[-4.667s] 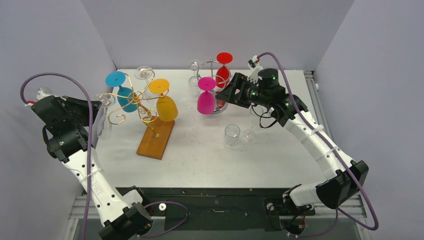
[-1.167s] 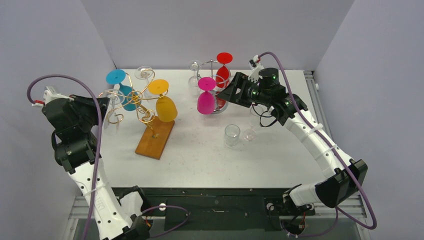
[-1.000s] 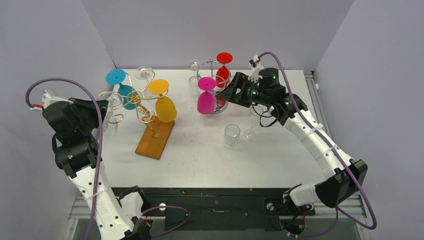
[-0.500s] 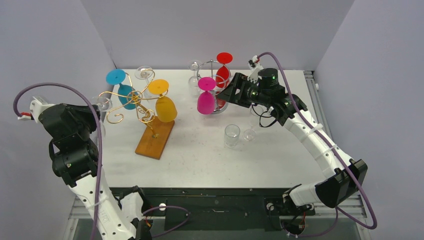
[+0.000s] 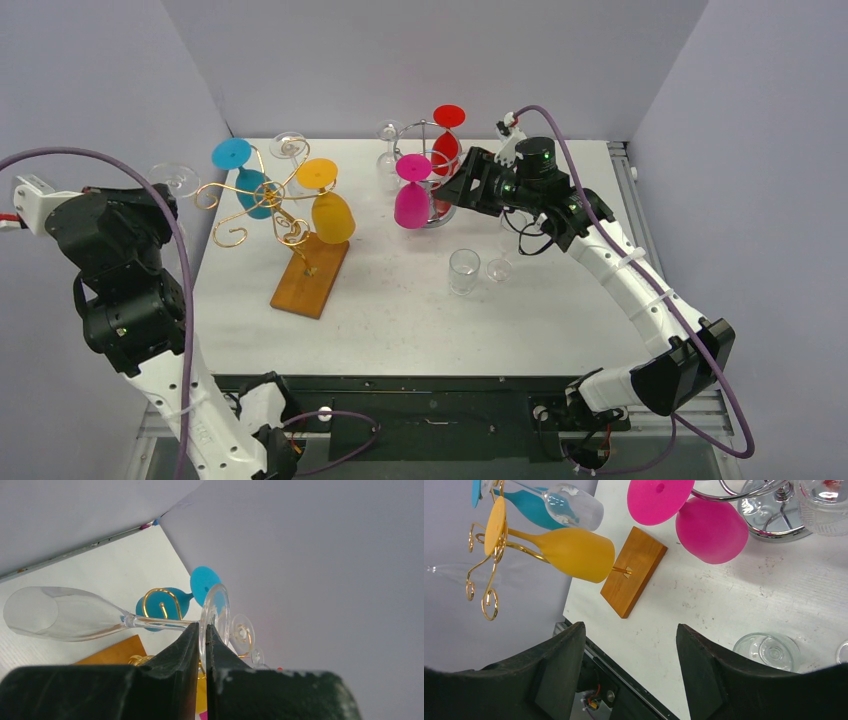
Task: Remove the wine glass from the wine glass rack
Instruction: Pick up the wine glass from the wine rack, then place the wine glass at the center of the board.
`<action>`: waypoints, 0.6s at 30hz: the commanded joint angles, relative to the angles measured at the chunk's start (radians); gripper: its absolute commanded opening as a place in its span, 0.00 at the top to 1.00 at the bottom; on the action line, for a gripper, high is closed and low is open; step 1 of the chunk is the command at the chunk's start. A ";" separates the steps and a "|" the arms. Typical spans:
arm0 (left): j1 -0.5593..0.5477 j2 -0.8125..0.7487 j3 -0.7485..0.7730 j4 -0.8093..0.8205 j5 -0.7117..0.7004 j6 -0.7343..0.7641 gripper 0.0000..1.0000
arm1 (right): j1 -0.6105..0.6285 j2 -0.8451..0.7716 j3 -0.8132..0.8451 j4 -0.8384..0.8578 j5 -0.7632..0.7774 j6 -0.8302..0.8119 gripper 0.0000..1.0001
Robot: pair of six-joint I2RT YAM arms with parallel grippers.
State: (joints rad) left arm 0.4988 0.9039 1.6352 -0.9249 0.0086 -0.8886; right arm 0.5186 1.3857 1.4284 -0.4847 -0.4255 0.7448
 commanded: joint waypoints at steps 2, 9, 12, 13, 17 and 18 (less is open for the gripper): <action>0.004 0.052 0.136 0.079 -0.021 -0.033 1.00 | 0.009 0.006 0.030 0.008 0.022 -0.017 0.38; 0.005 0.173 0.344 0.096 0.015 -0.035 1.00 | 0.011 0.006 0.039 0.001 0.032 -0.025 0.38; 0.004 0.217 0.406 0.128 0.056 -0.043 1.00 | 0.011 0.012 0.044 -0.005 0.034 -0.029 0.38; 0.004 0.240 0.416 0.138 0.065 -0.046 1.00 | 0.011 0.015 0.046 -0.005 0.034 -0.030 0.38; -0.011 0.330 0.500 0.190 0.113 -0.064 1.00 | 0.008 0.030 0.055 -0.006 0.030 -0.032 0.38; -0.016 0.346 0.536 0.207 0.122 -0.067 1.00 | 0.008 0.038 0.059 -0.006 0.028 -0.032 0.38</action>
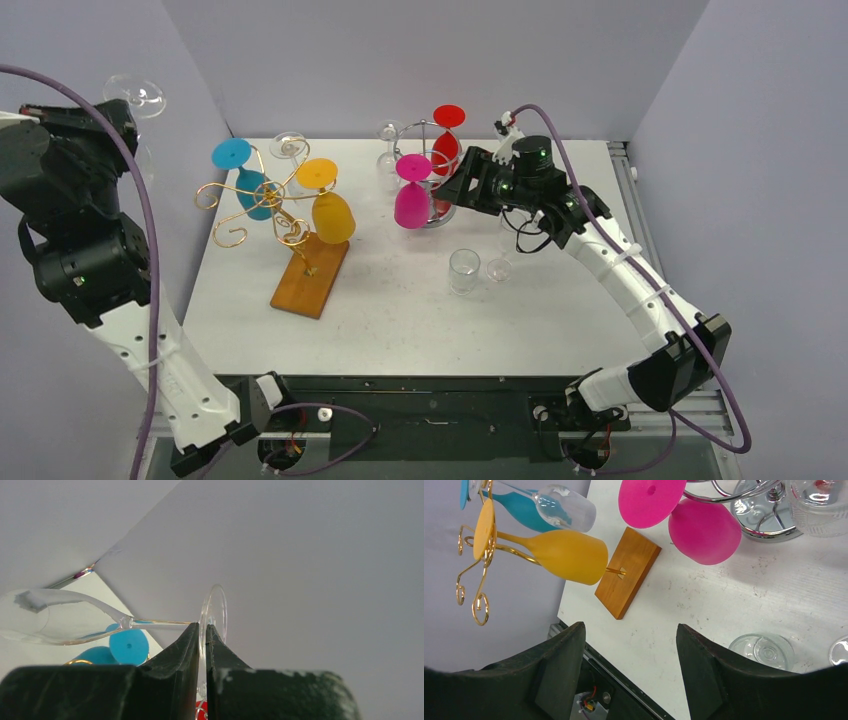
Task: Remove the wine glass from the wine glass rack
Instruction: Place the wine glass at the center of the board.
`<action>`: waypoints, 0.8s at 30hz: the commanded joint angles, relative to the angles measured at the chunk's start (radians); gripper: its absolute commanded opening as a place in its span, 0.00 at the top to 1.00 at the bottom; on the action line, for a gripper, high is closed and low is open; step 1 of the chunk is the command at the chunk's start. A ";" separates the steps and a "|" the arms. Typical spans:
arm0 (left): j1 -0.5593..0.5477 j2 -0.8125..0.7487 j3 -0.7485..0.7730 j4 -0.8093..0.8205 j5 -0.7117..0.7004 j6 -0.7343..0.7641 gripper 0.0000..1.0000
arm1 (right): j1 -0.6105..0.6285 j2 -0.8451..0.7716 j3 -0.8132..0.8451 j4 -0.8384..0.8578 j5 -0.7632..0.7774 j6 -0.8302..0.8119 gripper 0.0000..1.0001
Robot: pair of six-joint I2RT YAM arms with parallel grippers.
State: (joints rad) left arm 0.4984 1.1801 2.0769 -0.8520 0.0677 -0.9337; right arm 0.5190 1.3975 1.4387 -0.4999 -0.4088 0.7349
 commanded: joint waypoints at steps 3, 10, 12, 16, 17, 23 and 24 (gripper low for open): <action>-0.058 0.164 0.190 0.154 0.064 -0.019 1.00 | 0.007 0.038 0.055 0.020 -0.011 -0.018 0.37; -0.140 0.348 0.414 0.221 0.094 -0.031 1.00 | 0.006 0.055 0.083 0.019 -0.019 -0.011 0.37; -0.164 0.390 0.422 0.263 0.097 -0.040 1.00 | 0.006 0.056 0.095 0.016 -0.010 -0.012 0.37; -0.217 0.443 0.426 0.369 0.114 -0.059 1.00 | 0.000 0.057 0.113 0.010 0.010 -0.013 0.37; -0.225 0.452 0.429 0.413 0.126 -0.071 1.00 | -0.002 0.057 0.116 0.009 0.014 -0.013 0.37; -0.311 0.565 0.501 0.519 0.167 -0.115 1.00 | -0.003 0.067 0.152 -0.011 0.053 -0.015 0.37; -0.331 0.577 0.501 0.531 0.170 -0.120 1.00 | -0.004 0.064 0.154 -0.013 0.063 -0.015 0.37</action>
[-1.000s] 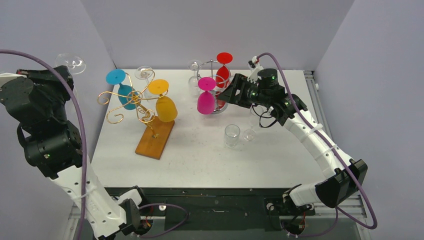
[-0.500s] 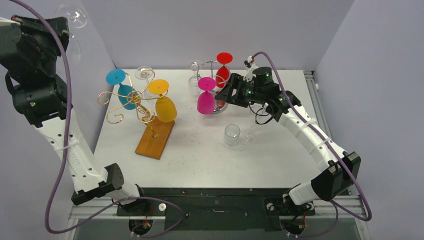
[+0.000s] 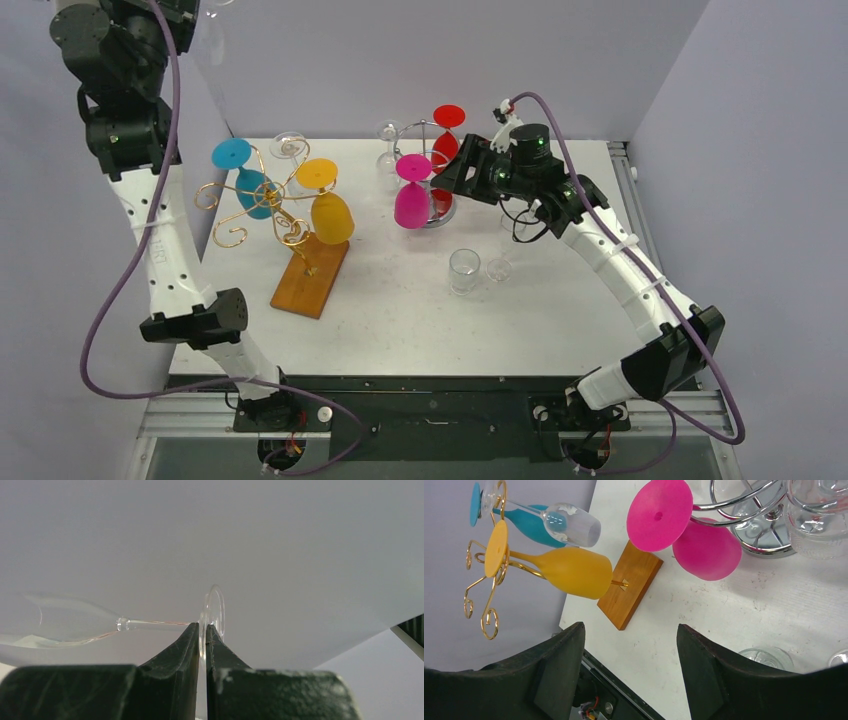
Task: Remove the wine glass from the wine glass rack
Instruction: Place the wine glass at the center of the board.
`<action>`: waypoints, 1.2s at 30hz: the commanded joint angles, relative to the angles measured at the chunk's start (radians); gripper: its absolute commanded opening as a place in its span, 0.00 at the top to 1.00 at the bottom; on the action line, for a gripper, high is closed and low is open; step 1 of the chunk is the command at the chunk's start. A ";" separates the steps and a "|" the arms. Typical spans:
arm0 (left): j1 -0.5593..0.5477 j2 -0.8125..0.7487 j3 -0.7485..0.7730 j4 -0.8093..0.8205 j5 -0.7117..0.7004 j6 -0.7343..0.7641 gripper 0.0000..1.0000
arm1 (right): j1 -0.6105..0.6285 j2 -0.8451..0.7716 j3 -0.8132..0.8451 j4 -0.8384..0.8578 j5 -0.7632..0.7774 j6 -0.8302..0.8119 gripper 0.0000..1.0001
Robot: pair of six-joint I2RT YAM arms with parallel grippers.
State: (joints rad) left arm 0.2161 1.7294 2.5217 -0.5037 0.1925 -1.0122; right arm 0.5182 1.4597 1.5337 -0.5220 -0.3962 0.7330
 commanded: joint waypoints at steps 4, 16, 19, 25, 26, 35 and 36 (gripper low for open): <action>-0.109 0.051 0.027 0.234 0.057 -0.077 1.00 | -0.014 -0.007 0.074 0.002 0.077 -0.006 0.37; -0.253 0.032 -0.113 0.329 0.153 -0.209 1.00 | -0.086 -0.138 0.058 0.041 0.165 0.028 0.36; -0.297 0.008 -0.183 0.356 0.170 -0.249 1.00 | -0.094 -0.196 0.025 0.110 0.171 0.052 0.35; -0.391 -0.021 -0.272 0.412 0.198 -0.358 1.00 | -0.098 -0.273 -0.060 0.244 0.143 0.070 0.33; -0.413 -0.025 -0.282 0.416 0.197 -0.367 1.00 | -0.098 -0.284 -0.064 0.249 0.146 0.053 0.32; -0.533 -0.119 -0.497 0.574 0.174 -0.514 1.00 | -0.125 -0.334 -0.220 0.485 0.028 0.098 0.22; -0.551 -0.139 -0.518 0.589 0.172 -0.525 1.00 | -0.132 -0.335 -0.229 0.500 0.001 0.109 0.21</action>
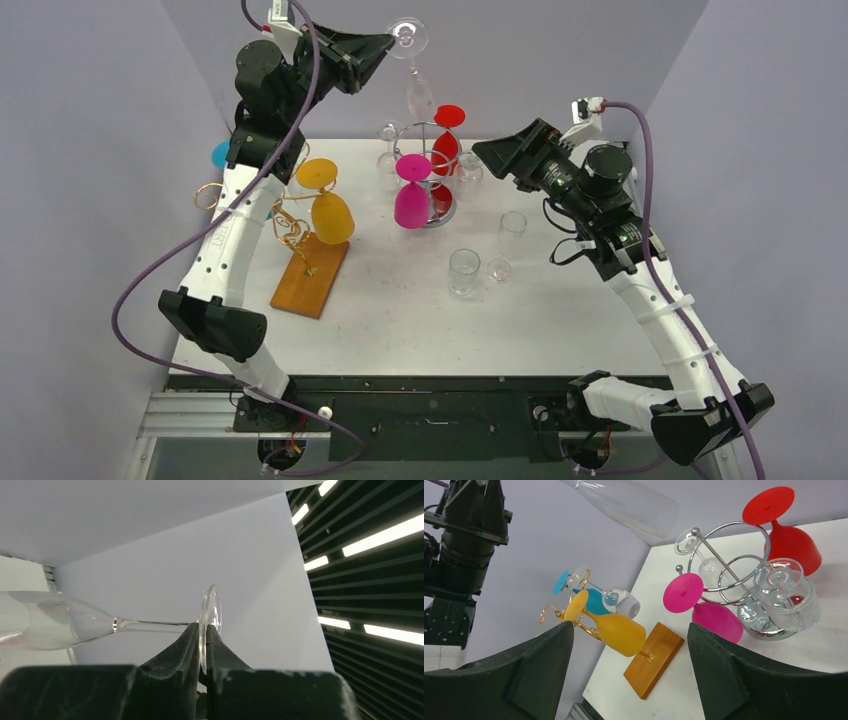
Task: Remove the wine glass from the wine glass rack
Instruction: Place the wine glass at the center of the board.
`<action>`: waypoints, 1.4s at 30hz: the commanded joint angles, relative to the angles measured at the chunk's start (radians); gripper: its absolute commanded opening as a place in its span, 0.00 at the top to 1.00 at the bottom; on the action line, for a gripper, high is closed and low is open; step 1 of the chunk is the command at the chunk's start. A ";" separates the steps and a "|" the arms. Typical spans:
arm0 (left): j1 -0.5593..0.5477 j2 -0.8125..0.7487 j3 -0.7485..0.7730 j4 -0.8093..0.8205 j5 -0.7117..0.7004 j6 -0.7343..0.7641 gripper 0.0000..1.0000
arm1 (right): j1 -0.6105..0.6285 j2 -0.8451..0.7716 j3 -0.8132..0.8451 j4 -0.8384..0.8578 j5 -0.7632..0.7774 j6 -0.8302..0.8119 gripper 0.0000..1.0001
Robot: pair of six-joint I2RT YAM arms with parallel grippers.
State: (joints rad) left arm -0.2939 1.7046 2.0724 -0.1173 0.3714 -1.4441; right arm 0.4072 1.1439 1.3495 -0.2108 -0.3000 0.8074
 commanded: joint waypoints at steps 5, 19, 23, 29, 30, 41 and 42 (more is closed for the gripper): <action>-0.092 -0.159 -0.168 0.260 -0.018 -0.149 1.00 | -0.075 -0.019 -0.129 0.377 -0.195 0.102 0.16; -0.205 -0.212 -0.269 0.361 -0.051 -0.254 1.00 | -0.202 0.039 -0.383 1.119 -0.374 0.474 0.09; -0.224 -0.214 -0.271 0.366 -0.055 -0.261 1.00 | -0.227 0.059 -0.410 1.172 -0.374 0.499 0.09; -0.230 -0.226 -0.301 0.381 -0.058 -0.272 1.00 | -0.277 0.059 -0.450 1.204 -0.380 0.518 0.08; -0.231 -0.227 -0.303 0.383 -0.056 -0.274 1.00 | -0.280 0.058 -0.454 1.205 -0.381 0.518 0.08; -0.245 -0.221 -0.306 0.423 -0.050 -0.306 1.00 | -0.279 0.141 -0.455 1.379 -0.396 0.640 0.08; -0.246 -0.219 -0.301 0.422 -0.049 -0.305 1.00 | -0.278 0.144 -0.455 1.389 -0.395 0.645 0.07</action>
State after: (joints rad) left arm -0.5320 1.5192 1.7531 0.1997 0.3260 -1.7321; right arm 0.1257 1.2705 0.8856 1.0180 -0.6819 1.4086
